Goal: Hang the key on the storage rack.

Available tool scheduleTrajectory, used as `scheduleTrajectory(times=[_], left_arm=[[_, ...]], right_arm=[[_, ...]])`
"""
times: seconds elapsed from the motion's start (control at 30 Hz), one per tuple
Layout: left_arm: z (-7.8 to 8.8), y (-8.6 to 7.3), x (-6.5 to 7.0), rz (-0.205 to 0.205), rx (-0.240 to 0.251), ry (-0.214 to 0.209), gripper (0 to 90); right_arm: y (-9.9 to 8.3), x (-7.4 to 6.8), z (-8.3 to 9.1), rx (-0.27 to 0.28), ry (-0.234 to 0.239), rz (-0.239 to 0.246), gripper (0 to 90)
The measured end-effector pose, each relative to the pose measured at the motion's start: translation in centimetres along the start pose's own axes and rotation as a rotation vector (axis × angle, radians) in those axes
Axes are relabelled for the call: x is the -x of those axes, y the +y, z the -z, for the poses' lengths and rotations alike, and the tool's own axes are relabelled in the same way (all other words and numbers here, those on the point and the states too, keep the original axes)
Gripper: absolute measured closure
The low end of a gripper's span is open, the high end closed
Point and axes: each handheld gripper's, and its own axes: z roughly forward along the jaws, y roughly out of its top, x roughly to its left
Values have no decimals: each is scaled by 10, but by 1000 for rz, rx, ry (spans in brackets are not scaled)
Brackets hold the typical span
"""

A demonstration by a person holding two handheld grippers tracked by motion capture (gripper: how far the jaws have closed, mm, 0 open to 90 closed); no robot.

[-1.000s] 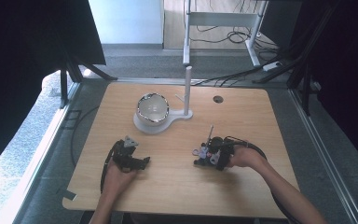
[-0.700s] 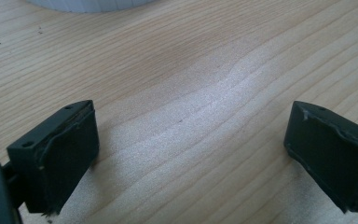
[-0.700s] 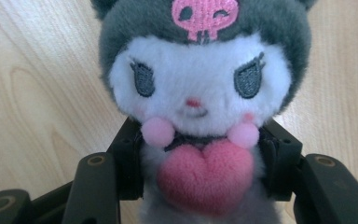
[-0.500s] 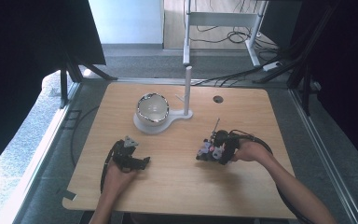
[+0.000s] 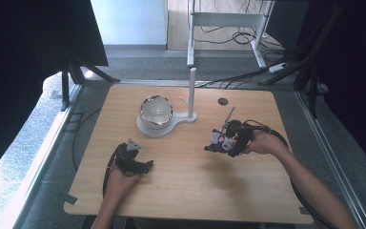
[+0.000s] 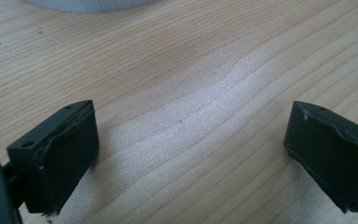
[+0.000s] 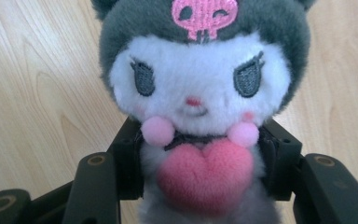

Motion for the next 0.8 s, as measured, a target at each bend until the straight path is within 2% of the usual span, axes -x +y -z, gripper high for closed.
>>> scheduleTrajectory(times=[0.37,0.8], left_arm=[[0,0,0,3,3,0,29],[0,0,0,3,3,-1,29]], right_arm=[[4,15,31,36,-10,-27,449],[14,37,60,70,-36,-56,449]])
